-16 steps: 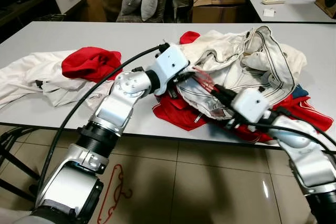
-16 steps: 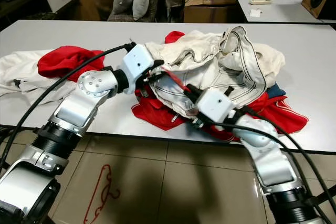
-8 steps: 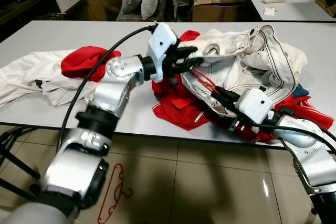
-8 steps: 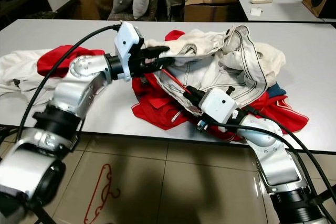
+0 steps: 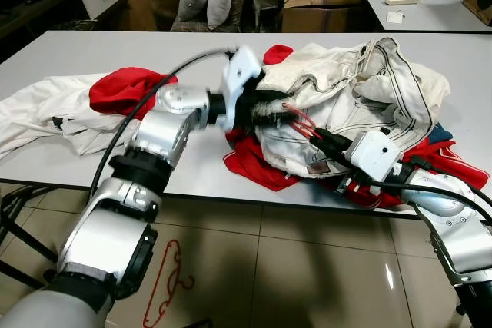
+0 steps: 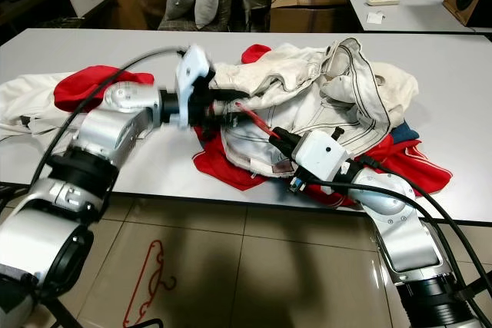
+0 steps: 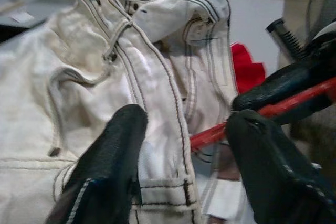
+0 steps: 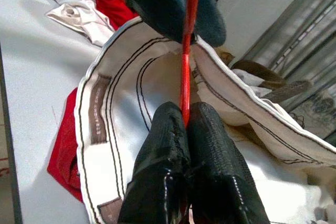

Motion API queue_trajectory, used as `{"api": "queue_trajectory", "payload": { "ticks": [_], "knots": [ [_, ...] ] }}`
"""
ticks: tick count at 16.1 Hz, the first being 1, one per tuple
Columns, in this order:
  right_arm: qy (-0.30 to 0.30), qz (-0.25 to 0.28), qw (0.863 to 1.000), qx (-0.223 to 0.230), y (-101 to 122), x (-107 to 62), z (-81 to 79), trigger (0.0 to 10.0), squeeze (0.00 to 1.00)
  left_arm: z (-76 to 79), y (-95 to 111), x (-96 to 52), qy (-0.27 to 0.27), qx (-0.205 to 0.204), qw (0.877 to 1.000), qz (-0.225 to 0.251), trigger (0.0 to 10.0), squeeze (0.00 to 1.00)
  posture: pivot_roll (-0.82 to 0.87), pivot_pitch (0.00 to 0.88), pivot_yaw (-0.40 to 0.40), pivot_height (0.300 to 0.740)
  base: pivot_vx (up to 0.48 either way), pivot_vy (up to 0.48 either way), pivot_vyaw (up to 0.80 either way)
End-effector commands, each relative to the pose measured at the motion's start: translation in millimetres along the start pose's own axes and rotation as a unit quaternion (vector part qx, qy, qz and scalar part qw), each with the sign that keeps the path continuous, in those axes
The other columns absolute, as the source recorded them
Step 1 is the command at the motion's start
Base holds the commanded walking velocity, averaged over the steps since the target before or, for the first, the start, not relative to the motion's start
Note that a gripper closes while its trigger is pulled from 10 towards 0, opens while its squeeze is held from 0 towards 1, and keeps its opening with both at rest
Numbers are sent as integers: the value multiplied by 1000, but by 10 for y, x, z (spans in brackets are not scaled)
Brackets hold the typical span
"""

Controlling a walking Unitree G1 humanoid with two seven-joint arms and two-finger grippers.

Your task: Hang hanger

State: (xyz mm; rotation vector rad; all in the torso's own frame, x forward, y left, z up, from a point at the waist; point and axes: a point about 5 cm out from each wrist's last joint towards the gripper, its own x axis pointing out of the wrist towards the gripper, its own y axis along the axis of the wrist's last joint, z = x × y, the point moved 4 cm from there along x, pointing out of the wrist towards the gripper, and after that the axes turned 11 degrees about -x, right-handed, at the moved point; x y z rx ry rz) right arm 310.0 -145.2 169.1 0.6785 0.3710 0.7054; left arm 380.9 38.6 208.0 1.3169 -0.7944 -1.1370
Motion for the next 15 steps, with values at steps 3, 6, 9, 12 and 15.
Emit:
{"api": "queue_trajectory", "payload": {
  "ticks": [3,6,9,12,15],
  "knots": [
    [4,15,1000,0,56,7,25,10000,0,-143,165,-81,22,-100,991,91,10000,0,-87,0,101,740,0,0,0],
    [8,21,1000,6,62,1,25,10000,0,-281,353,-245,56,-87,982,160,10000,0,-90,0,103,740,0,0,0],
    [8,29,999,12,74,-15,43,10000,0,-338,300,-344,88,58,992,66,10000,0,-96,0,109,740,0,0,0],
    [8,33,999,14,77,-25,65,10000,0,-369,233,-448,98,251,960,-74,10000,0,-98,0,110,740,0,0,0],
    [10,36,999,15,79,-22,79,10000,0,-186,178,-470,6,357,923,-145,10000,0,-96,0,113,740,0,0,0]
  ]
}}
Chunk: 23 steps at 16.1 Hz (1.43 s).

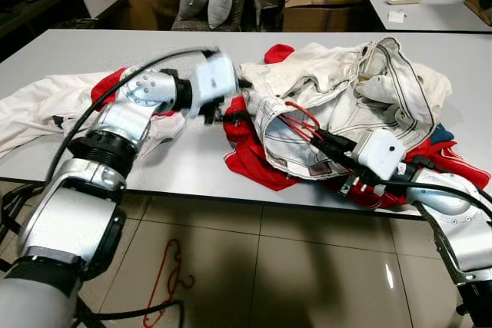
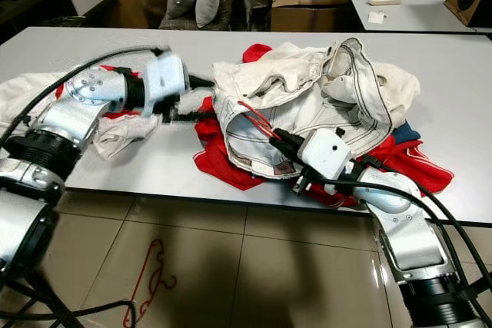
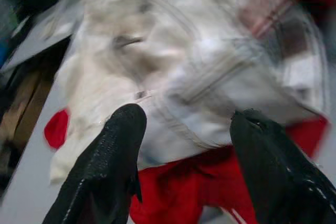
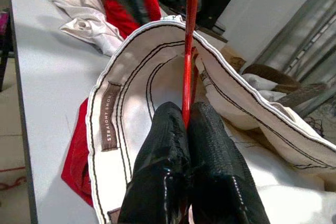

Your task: Hang hanger

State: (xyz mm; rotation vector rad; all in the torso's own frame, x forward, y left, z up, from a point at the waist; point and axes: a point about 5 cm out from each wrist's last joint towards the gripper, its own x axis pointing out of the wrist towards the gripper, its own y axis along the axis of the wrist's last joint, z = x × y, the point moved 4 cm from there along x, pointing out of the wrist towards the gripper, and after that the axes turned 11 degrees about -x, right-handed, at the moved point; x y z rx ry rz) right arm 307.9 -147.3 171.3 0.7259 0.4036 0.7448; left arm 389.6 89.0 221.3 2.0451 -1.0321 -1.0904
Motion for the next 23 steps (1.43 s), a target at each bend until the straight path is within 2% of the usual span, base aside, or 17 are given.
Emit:
{"api": "queue_trajectory", "payload": {
  "ticks": [1,5,6,7,8,9,14,17,19,20,21,22,23],
  "knots": [
    [0,19,1000,-10,71,18,69,10000,0,28,116,5,-33,86,996,-14,10000,1000,-90,0,110,740,0,0,0],
    [6,25,1000,-9,84,35,55,10000,0,60,46,82,-41,142,988,-50,10000,1000,-91,0,108,740,0,0,0],
    [8,27,1000,-9,90,37,47,10000,0,47,30,121,-28,162,985,-59,10000,0,-90,0,107,740,0,0,0],
    [14,33,999,-8,112,44,37,10000,0,-1,19,191,5,196,978,-71,10000,0,-94,0,110,740,0,0,0],
    [14,33,999,-8,112,44,37,10000,0,-1,19,191,5,196,978,-71,10000,0,-94,0,110,740,0,0,0],
    [18,40,999,-8,134,49,30,10000,0,-30,58,246,27,201,977,-59,10000,0,-96,0,111,740,0,0,0],
    [27,61,998,-3,228,38,32,10000,0,42,179,442,42,192,980,-9,10000,0,-106,0,115,740,0,0,0],
    [48,58,997,-7,218,12,-10,10000,0,22,210,481,48,199,979,-9,10000,0,-108,0,120,740,0,0,0],
    [50,61,997,-8,230,11,5,10000,0,52,161,468,26,194,980,-22,10000,0,-109,0,123,740,0,0,0],
    [51,61,997,-10,235,8,19,10000,0,82,120,452,7,191,981,-31,7961,0,-107,0,122,740,0,0,0],
    [55,60,997,-14,231,0,25,10000,0,114,90,432,-12,186,982,-35,3725,0,-107,0,122,740,0,0,0],
    [58,57,996,-17,221,-9,26,10000,0,133,80,415,-25,184,982,-35,0,0,-105,0,121,740,0,0,0],
    [61,56,996,-18,211,-18,24,10000,0,146,84,402,-34,181,982,-32,0,0,-103,0,119,740,0,0,0]
  ]
}}
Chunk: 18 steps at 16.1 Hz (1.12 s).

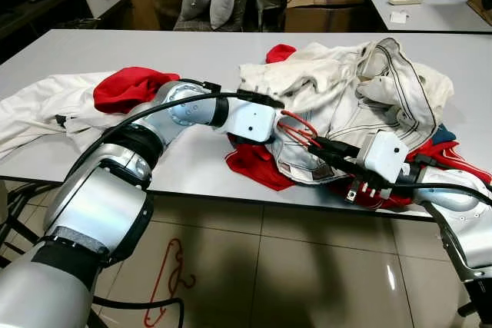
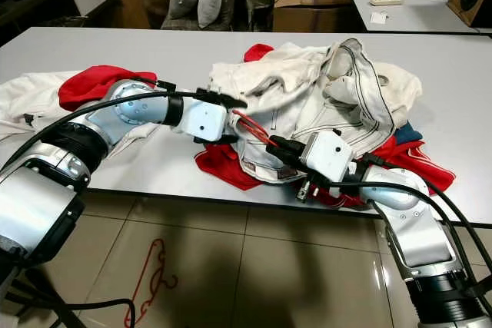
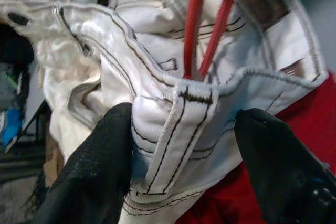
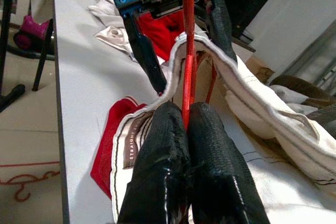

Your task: Hang hanger

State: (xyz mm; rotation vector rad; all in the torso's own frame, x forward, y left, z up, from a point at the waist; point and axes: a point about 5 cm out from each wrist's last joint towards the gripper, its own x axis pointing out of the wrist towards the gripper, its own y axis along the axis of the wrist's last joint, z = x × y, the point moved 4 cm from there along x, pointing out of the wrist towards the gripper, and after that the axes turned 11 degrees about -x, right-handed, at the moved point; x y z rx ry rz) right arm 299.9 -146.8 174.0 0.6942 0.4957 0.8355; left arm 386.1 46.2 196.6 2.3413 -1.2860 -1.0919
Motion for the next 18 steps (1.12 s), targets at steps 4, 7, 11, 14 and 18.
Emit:
{"api": "queue_trajectory", "payload": {
  "ticks": [4,7,11,14,18],
  "knots": [
    [8,34,999,-23,153,44,65,10000,0,-105,18,-72,12,-8,1000,1,0,0,-95,0,115,740,0,0,0],
    [6,36,999,-23,162,50,70,10000,0,-127,-14,-88,30,-28,999,2,0,0,-94,0,115,740,0,0,0],
    [3,39,999,-23,171,49,79,10000,0,-101,-26,-76,30,-36,999,6,0,0,-97,0,118,740,0,0,0],
    [5,40,999,-23,181,48,86,10000,0,-37,-53,-48,18,-35,999,0,0,0,-101,0,118,740,0,0,0],
    [10,42,999,-23,188,43,91,10000,0,-6,-66,-29,16,-41,999,0,0,0,-103,0,110,740,0,0,0]
  ]
}}
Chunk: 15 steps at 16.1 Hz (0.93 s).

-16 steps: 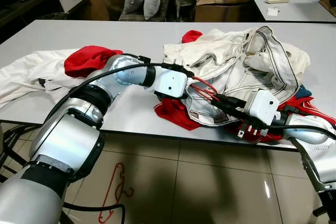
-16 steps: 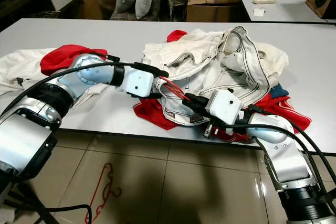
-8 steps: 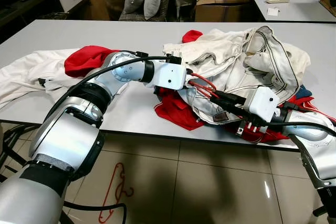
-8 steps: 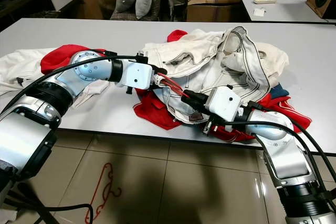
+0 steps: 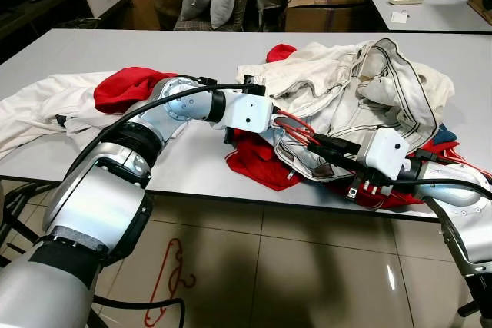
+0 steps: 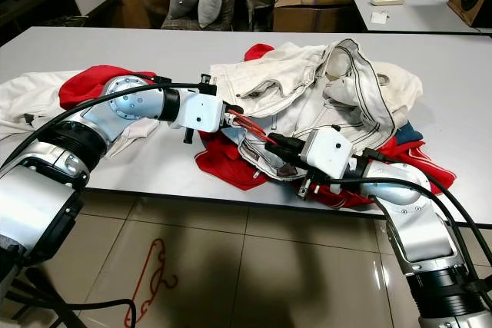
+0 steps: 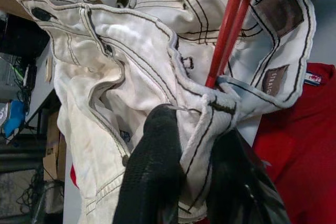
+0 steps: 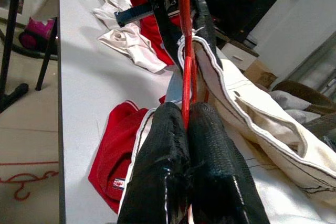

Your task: Hang hanger

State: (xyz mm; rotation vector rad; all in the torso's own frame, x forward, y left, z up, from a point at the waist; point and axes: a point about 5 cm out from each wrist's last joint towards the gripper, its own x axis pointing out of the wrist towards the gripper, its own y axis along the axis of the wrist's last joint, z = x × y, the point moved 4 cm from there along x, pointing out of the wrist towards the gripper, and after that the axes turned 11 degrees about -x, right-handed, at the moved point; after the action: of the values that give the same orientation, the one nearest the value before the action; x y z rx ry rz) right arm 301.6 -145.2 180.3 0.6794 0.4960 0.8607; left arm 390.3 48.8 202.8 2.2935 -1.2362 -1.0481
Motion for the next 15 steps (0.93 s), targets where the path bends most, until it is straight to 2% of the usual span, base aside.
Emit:
{"api": "queue_trajectory", "payload": {
  "ticks": [1,6,9,11,12,13,15],
  "knots": [
    [7,37,999,-17,158,34,63,10000,0,86,-101,14,-3,-19,1000,-12,0,0,-105,0,100,740,0,0,0],
    [13,50,998,-30,220,73,155,10000,0,275,-252,62,-3,-47,999,-24,0,0,-97,0,60,740,0,0,0],
    [11,57,998,-36,239,120,184,10000,0,250,-249,48,3,-50,998,-24,0,0,-92,0,56,740,0,0,0],
    [-14,60,997,-40,244,149,263,10000,0,174,-204,33,19,-63,998,-9,0,0,-90,0,64,740,0,0,0],
    [-17,59,997,-34,232,150,273,10000,192,151,-200,31,26,-68,997,-7,0,0,-90,0,69,740,0,0,0],
    [-20,59,998,-28,221,146,277,10000,1000,129,-203,26,34,-74,997,-8,0,0,-90,0,73,740,0,0,0],
    [-29,57,998,-27,213,105,294,10000,1000,70,-249,-6,54,-82,995,-23,0,0,-92,0,84,740,0,0,0]
  ]
}}
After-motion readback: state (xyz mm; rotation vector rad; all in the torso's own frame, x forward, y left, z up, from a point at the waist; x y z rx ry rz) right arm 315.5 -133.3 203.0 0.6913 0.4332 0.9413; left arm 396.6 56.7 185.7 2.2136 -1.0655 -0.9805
